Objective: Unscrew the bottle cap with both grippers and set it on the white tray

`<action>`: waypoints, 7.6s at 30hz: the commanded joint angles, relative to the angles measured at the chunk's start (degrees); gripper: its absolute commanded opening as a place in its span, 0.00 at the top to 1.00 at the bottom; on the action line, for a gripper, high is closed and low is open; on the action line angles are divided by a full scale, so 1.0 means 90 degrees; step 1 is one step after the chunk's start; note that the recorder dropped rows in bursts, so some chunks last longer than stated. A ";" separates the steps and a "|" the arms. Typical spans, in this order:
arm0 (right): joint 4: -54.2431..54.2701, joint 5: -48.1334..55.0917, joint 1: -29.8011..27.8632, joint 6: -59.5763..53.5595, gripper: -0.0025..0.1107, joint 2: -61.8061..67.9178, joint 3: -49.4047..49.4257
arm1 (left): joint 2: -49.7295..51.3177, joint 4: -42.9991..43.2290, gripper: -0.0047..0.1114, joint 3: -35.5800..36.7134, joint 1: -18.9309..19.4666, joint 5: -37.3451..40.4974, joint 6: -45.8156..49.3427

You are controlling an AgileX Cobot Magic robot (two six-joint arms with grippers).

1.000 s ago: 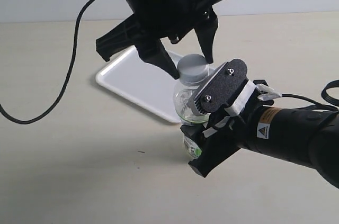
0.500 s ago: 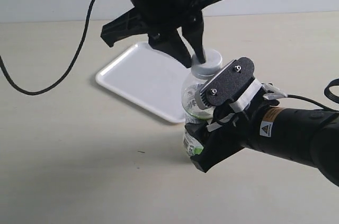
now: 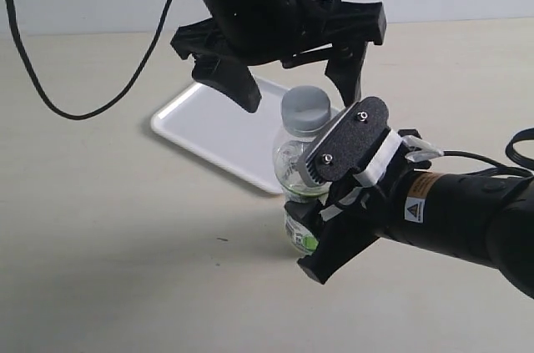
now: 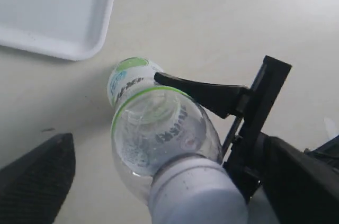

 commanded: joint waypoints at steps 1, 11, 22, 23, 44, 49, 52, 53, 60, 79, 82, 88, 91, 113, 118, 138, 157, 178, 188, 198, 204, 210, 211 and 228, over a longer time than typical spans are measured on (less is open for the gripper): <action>-0.0011 -0.0105 -0.0005 -0.0013 0.98 0.0010 -0.0008 | -0.0123 0.0042 0.18 0.0039 0.0056 0.0152 0.0721; -0.0047 -0.0628 -0.0005 0.0132 0.94 0.0031 -0.0008 | -0.0648 0.0656 0.18 0.0039 0.0318 0.0152 0.1573; -0.0409 -0.1079 -0.0005 0.0347 0.94 0.0702 -0.0107 | -0.0910 0.0809 0.18 0.0039 0.0358 0.0152 0.1910; -0.0415 -0.0862 -0.0005 0.0347 0.94 0.0699 -0.0173 | -0.0910 0.0809 0.18 0.0039 0.0358 0.0152 0.1936; -0.0513 0.0437 -0.0005 0.0363 0.98 0.0688 -0.0648 | -0.0931 0.0877 0.18 0.0039 0.0358 0.0152 0.2027; -0.0513 0.0450 -0.0005 0.0363 0.98 0.0688 -0.0648 | -0.0847 0.0570 0.18 0.0039 0.0358 0.0152 0.1978; -0.0513 0.0450 -0.0005 0.0363 0.98 0.0688 -0.0648 | -0.0660 0.0371 0.18 0.0039 0.0358 0.0152 0.2190; -0.0513 0.0450 -0.0005 0.0363 0.98 0.0688 -0.0648 | -0.0600 0.0371 0.18 0.0039 0.0358 0.0152 0.2201; -0.0513 0.0491 -0.0005 0.0363 0.98 0.0688 -0.0648 | -0.0358 0.0218 0.18 0.0039 0.0358 0.0152 0.2201; -0.0524 0.0498 -0.0005 0.0350 0.98 0.0688 -0.0648 | -0.0346 0.0020 0.18 0.0039 0.0358 0.0152 0.2201; -0.0524 0.0498 -0.0005 0.0350 0.98 0.0688 -0.0648 | -0.0346 0.0024 0.19 0.0049 0.0358 0.0152 0.2201; -0.0508 0.0498 -0.0005 0.0350 0.98 0.0688 -0.0648 | -0.0358 -0.0140 0.36 0.0352 0.0358 0.0152 0.2201; -0.0508 0.0498 -0.0005 0.0350 0.98 0.0688 -0.0648 | -0.0358 -0.0214 0.38 0.0414 0.0358 0.0152 0.2216; -0.0508 0.0559 -0.0005 0.0350 0.98 0.0688 -0.0648 | -0.0627 -0.0197 0.38 0.0414 0.0358 0.0152 0.2216; -0.0508 0.0572 -0.0005 0.0350 0.98 0.0688 -0.0648 | -0.0627 -0.0197 0.38 0.0414 0.0358 0.0152 0.2216; -0.0508 0.0596 -0.0005 0.0350 0.98 0.0688 -0.0648 | -0.0627 -0.0126 0.96 0.0414 0.0358 0.0152 0.1347; -0.0508 0.0543 -0.0005 0.0463 0.98 0.0688 -0.0648 | -0.0297 0.0157 0.96 0.0414 0.0362 0.0152 -0.3931; -0.0494 0.0584 -0.0005 0.0483 0.98 0.0688 -0.0648 | 0.0140 -0.0708 0.78 0.0414 0.0620 0.0152 -0.2941; -0.0507 0.0609 -0.0005 0.0483 0.98 0.0688 -0.0648 | 0.0128 -0.0176 0.18 0.0414 0.0800 0.0152 -0.1746; -0.0533 0.0607 -0.0005 0.0469 0.98 0.0688 -0.0648 | -0.0769 -0.0002 0.17 0.0414 0.1139 -0.0063 0.0764; -0.0718 0.0800 -0.0005 0.0413 0.98 0.0688 -0.0660 | -0.1602 -0.0027 0.17 0.0414 0.1054 -0.0083 0.2206; -0.0846 0.2210 -0.0005 0.0393 0.98 0.0688 -0.1446 | -0.1600 0.0211 0.17 0.0414 0.0865 0.0152 0.2405; -0.0846 0.2225 -0.0005 0.0343 0.98 0.0688 -0.1512 | -0.1600 0.0249 0.17 0.0414 0.0865 0.0152 0.2405; -0.0812 0.4031 -0.0005 -0.0637 0.98 0.0688 -0.2249 | -0.1549 0.0476 0.17 0.0414 0.0865 0.0152 0.2405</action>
